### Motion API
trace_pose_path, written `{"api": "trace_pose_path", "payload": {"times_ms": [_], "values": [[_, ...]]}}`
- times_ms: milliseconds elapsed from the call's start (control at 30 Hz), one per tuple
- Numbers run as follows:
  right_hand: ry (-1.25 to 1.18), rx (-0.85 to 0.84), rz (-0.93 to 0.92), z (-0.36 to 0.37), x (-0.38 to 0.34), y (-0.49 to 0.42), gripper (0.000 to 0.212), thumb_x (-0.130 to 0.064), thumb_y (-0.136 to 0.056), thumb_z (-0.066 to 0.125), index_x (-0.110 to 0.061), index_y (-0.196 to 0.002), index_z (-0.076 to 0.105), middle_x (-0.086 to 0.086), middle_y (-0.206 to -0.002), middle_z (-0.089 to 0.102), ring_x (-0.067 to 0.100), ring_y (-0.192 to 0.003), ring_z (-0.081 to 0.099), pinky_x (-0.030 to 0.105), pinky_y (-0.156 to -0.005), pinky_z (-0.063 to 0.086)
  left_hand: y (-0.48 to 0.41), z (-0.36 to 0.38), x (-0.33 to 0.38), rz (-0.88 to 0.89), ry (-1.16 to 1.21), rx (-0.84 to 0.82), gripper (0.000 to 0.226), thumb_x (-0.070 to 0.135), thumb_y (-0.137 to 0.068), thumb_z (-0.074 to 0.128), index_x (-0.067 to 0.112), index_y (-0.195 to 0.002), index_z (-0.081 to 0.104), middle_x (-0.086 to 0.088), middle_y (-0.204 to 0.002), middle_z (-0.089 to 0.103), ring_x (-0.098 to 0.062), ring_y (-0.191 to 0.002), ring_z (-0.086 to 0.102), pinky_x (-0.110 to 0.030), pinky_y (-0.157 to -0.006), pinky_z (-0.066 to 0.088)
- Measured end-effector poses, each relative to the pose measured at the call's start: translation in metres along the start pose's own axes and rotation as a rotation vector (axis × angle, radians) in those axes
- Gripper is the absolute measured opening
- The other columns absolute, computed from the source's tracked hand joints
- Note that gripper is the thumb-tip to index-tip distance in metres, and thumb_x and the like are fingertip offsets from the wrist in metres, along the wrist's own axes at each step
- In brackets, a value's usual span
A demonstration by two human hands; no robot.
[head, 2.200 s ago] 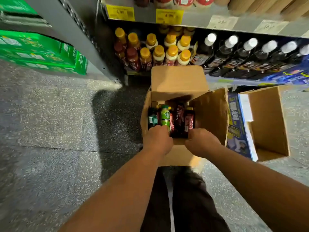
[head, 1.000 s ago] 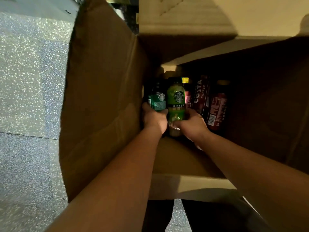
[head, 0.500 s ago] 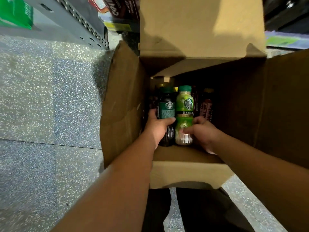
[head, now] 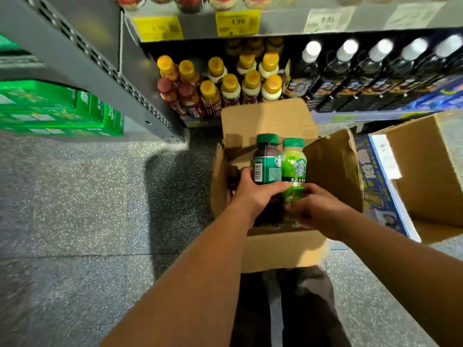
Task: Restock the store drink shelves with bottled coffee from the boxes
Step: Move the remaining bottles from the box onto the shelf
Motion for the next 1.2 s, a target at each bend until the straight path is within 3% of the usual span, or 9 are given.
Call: {"api": "trace_pose_path", "payload": {"times_ms": [167, 300, 400, 467, 633, 867, 1000, 1133, 1200], "values": [[-0.014, 0.001, -0.100, 0.001, -0.030, 0.069, 0.035, 0.015, -0.078, 0.060, -0.012, -0.101, 0.054, 0.014, -0.084, 0.059, 0.027, -0.077, 0.056, 0.036, -0.065, 0.045, 0.052, 0.007, 0.038, 0.033, 0.101, -0.091, 0.035, 0.007, -0.082, 0.063, 0.019, -0.112, 0.049, -0.007, -0.101, 0.063, -0.025, -0.093, 0.063, -0.037, -0.082, 0.051], [-0.050, -0.009, -0.165, -0.004, -0.051, 0.113, 0.047, 0.018, -0.076, 0.061, -0.008, -0.114, 0.052, 0.010, -0.086, 0.064, 0.023, -0.074, 0.062, 0.036, -0.061, 0.050, 0.102, 0.012, 0.067, 0.126, 0.091, -0.112, 0.024, 0.011, -0.078, 0.073, 0.025, -0.095, 0.062, -0.004, -0.096, 0.069, -0.020, -0.084, 0.064, -0.029, -0.072, 0.051], [-0.051, -0.044, -0.201, -0.001, -0.065, 0.147, 0.054, 0.015, -0.076, 0.062, -0.007, -0.124, 0.049, 0.010, -0.097, 0.066, 0.026, -0.083, 0.064, 0.040, -0.064, 0.055, 0.142, 0.023, 0.086, 0.186, 0.087, -0.083, 0.036, 0.024, -0.075, 0.078, 0.025, -0.106, 0.059, -0.004, -0.099, 0.067, -0.021, -0.089, 0.065, -0.035, -0.080, 0.053], [-0.052, -0.061, -0.253, -0.003, -0.075, 0.174, 0.059, 0.014, -0.075, 0.062, -0.006, -0.128, 0.046, 0.014, -0.104, 0.064, 0.026, -0.081, 0.065, 0.035, -0.054, 0.056, 0.168, 0.030, 0.096, 0.198, 0.145, -0.063, 0.053, 0.033, -0.075, 0.075, 0.022, -0.121, 0.052, -0.006, -0.105, 0.063, -0.025, -0.095, 0.062, -0.040, -0.089, 0.051], [0.004, -0.038, -0.388, -0.020, -0.096, 0.255, 0.053, 0.017, -0.076, 0.060, 0.003, -0.124, 0.045, 0.015, -0.092, 0.063, 0.022, -0.066, 0.067, 0.034, -0.050, 0.054, 0.230, 0.042, 0.130, 0.336, 0.166, -0.041, 0.089, 0.033, -0.042, 0.075, 0.011, -0.125, 0.052, -0.013, -0.104, 0.065, -0.030, -0.088, 0.066, -0.045, -0.081, 0.055], [0.035, -0.056, -0.600, -0.034, -0.119, 0.370, 0.040, 0.014, -0.079, 0.062, -0.010, -0.108, 0.051, 0.014, -0.097, 0.068, 0.030, -0.086, 0.068, 0.044, -0.066, 0.057, 0.356, 0.077, 0.175, 0.634, 0.079, -0.038, 0.026, 0.015, -0.072, 0.079, 0.019, -0.089, 0.060, -0.006, -0.090, 0.068, -0.026, -0.086, 0.066, -0.044, -0.086, 0.054], [0.034, -0.038, -0.725, -0.048, -0.139, 0.433, 0.046, 0.013, -0.075, 0.064, -0.009, -0.113, 0.053, 0.018, -0.106, 0.069, 0.035, -0.099, 0.066, 0.052, -0.087, 0.053, 0.418, 0.094, 0.200, 0.700, 0.097, -0.018, 0.035, 0.013, -0.076, 0.070, 0.019, -0.103, 0.049, -0.012, -0.105, 0.062, -0.027, -0.088, 0.063, -0.042, -0.081, 0.053], [0.056, -0.008, -0.832, -0.065, -0.157, 0.502, 0.042, 0.009, -0.073, 0.068, -0.007, -0.109, 0.056, 0.018, -0.103, 0.069, 0.032, -0.090, 0.068, 0.041, -0.071, 0.056, 0.482, 0.110, 0.230, 0.827, 0.054, 0.040, 0.039, 0.015, -0.072, 0.075, 0.020, -0.101, 0.050, -0.004, -0.099, 0.064, -0.025, -0.093, 0.064, -0.046, -0.089, 0.052], [0.078, 0.020, -0.889, -0.074, -0.167, 0.538, 0.045, 0.003, -0.068, 0.075, -0.005, -0.109, 0.056, 0.018, -0.101, 0.069, 0.031, -0.089, 0.068, 0.043, -0.074, 0.056, 0.511, 0.118, 0.244, 0.911, 0.054, 0.071, 0.047, 0.011, -0.067, 0.081, 0.016, -0.107, 0.057, -0.004, -0.100, 0.069, -0.025, -0.094, 0.067, -0.045, -0.090, 0.053]]}}
Point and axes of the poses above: each hand's wrist, its own y-axis away from the middle knuckle, its own z-axis out of the palm, x = y × z, the point moved 6 cm from there along -y, towards the middle knuckle
